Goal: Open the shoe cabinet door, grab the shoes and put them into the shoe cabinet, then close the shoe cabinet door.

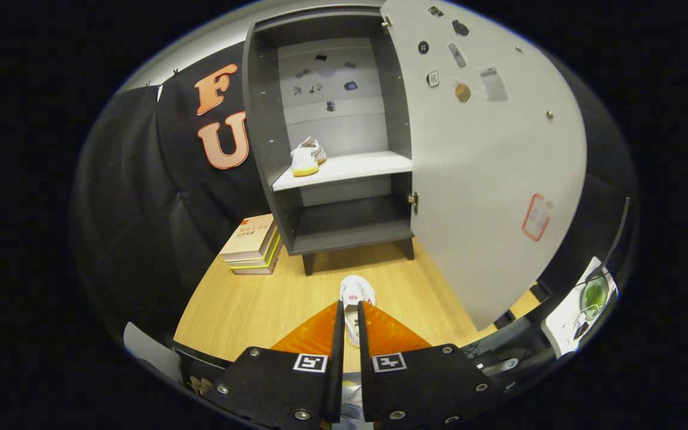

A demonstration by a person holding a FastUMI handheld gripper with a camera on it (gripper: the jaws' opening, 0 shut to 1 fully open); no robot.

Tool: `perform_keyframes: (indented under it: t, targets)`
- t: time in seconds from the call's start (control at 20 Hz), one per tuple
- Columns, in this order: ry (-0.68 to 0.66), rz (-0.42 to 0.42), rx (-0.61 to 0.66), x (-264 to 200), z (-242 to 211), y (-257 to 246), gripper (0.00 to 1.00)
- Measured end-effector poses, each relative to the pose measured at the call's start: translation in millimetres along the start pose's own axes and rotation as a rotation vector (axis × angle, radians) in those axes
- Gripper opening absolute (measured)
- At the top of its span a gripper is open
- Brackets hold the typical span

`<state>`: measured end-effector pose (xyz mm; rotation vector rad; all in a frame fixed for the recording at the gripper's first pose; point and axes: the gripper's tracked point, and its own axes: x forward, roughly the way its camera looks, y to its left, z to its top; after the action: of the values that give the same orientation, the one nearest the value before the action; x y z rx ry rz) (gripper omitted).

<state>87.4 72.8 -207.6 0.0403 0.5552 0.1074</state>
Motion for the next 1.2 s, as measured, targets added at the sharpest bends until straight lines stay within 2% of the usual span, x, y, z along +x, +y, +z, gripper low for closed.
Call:
perform_keyframes:
  t: [0.15,0.45,0.9,1.2]
  targets:
    - [0.094,0.04,-0.005,41.2,-35.7,9.4,0.18]
    - [0.244,0.063,-0.034,113.1,-87.1,12.3,0.22]
    - [0.359,0.092,-0.075,188.8,-117.5,14.0,0.23]
    - [0.383,0.096,-0.052,229.6,-125.3,17.0,0.25]
